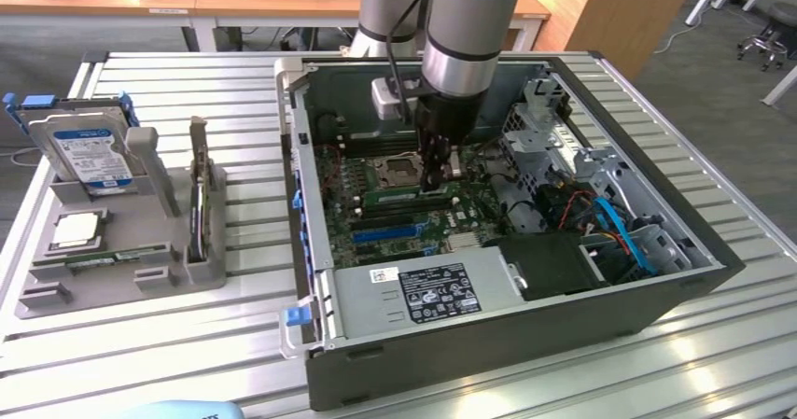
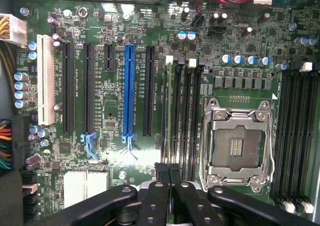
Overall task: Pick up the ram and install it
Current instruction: 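Insert the ram into the slot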
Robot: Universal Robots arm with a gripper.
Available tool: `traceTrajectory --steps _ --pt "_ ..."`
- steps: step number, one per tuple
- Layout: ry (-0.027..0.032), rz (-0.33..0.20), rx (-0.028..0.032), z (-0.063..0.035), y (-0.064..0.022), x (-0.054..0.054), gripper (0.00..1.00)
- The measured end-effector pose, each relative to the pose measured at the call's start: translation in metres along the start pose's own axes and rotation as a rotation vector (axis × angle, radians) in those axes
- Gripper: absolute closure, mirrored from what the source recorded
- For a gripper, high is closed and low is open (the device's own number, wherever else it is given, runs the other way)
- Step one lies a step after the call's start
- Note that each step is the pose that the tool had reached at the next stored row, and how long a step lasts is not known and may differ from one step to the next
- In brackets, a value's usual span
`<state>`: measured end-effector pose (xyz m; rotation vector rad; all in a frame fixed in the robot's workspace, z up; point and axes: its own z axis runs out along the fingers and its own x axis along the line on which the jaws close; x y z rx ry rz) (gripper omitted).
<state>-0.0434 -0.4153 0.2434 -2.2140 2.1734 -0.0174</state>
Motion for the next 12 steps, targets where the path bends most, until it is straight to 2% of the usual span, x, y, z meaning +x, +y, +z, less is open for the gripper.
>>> traceTrajectory --steps 7,12 --pt "0.0001 0.0 0.0004 -0.0005 0.0 0.0 0.88" --pt "0.0002 0.0 0.0068 0.0006 0.0 0.0 0.88"
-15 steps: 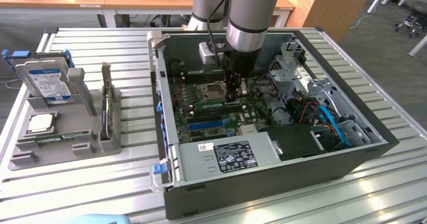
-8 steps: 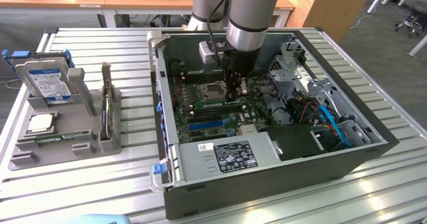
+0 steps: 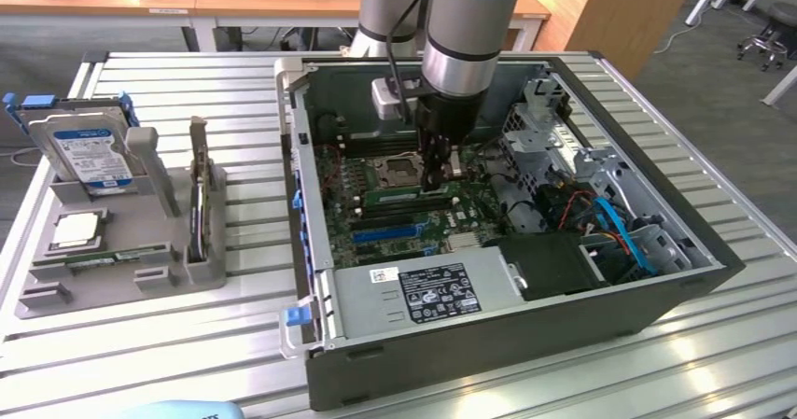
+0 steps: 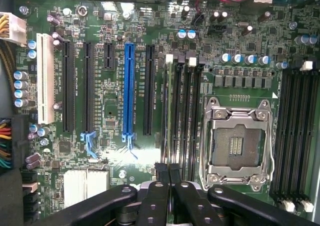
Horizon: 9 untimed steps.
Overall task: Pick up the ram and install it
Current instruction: 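Insert the ram into the slot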
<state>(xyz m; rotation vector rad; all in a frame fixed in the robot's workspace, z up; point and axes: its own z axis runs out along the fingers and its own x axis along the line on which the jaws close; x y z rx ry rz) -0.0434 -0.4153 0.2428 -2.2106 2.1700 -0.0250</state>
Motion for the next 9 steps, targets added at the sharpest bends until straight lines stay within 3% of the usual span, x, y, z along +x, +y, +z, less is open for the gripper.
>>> traceTrajectory --steps 5,9 --pt "-0.0002 0.0 0.0033 0.0002 0.0 -0.0001 0.88" --pt "-0.0002 0.0 0.0097 0.0002 0.0007 -0.0001 0.88"
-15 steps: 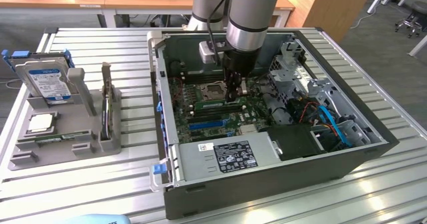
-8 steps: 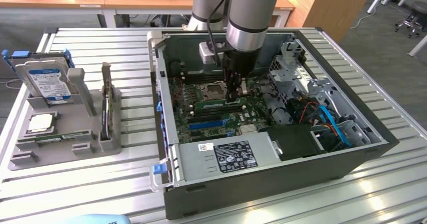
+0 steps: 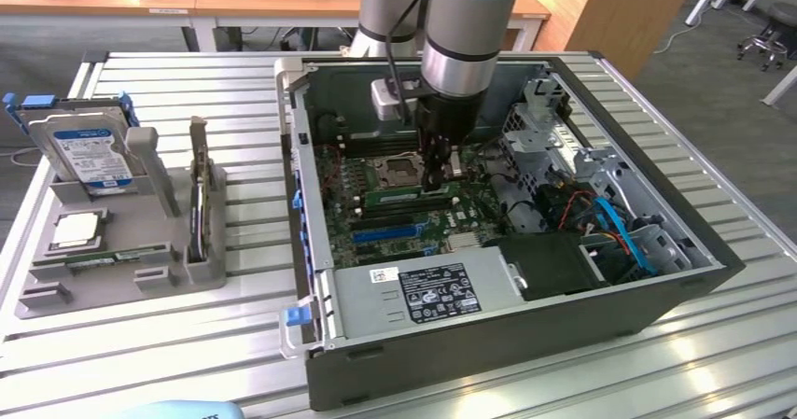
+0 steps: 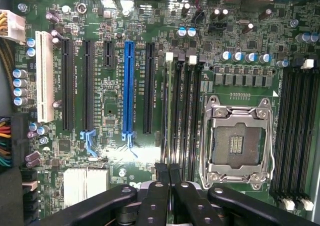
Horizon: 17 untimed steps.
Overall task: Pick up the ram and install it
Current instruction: 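Insert the ram into the slot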
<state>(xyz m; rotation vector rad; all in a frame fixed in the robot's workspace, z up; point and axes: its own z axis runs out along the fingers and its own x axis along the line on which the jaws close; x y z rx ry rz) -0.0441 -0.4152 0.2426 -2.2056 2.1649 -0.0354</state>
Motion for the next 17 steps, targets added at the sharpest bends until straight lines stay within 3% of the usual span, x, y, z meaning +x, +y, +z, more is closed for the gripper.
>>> traceTrajectory --steps 6,17 --pt "0.0003 0.0 0.0077 0.0 0.0009 0.0 0.88" --pt "0.0012 0.015 0.0089 0.0004 0.0022 0.0 0.88"
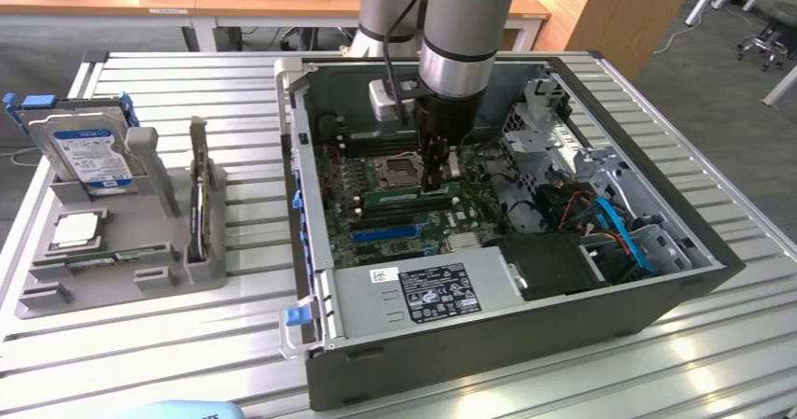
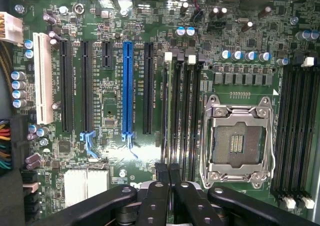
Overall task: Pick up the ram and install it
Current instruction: 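Insert the ram into the slot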
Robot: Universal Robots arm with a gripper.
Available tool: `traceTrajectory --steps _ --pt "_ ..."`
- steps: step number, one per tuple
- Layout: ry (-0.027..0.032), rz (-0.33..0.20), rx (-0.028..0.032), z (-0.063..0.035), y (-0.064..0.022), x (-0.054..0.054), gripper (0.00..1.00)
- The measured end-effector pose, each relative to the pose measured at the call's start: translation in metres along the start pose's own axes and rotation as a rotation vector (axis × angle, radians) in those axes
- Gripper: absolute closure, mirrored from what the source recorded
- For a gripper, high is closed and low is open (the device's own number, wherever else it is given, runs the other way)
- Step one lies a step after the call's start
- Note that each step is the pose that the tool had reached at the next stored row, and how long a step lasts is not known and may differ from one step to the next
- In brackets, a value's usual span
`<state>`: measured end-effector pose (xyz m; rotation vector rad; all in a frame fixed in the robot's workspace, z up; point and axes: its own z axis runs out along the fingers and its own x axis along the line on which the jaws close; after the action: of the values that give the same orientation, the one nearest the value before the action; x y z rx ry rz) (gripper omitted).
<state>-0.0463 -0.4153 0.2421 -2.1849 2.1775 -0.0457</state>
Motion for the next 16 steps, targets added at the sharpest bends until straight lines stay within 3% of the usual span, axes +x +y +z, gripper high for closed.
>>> traceTrajectory --steps 16 --pt "0.0001 0.0 0.0 0.0021 0.0001 0.0 0.88"
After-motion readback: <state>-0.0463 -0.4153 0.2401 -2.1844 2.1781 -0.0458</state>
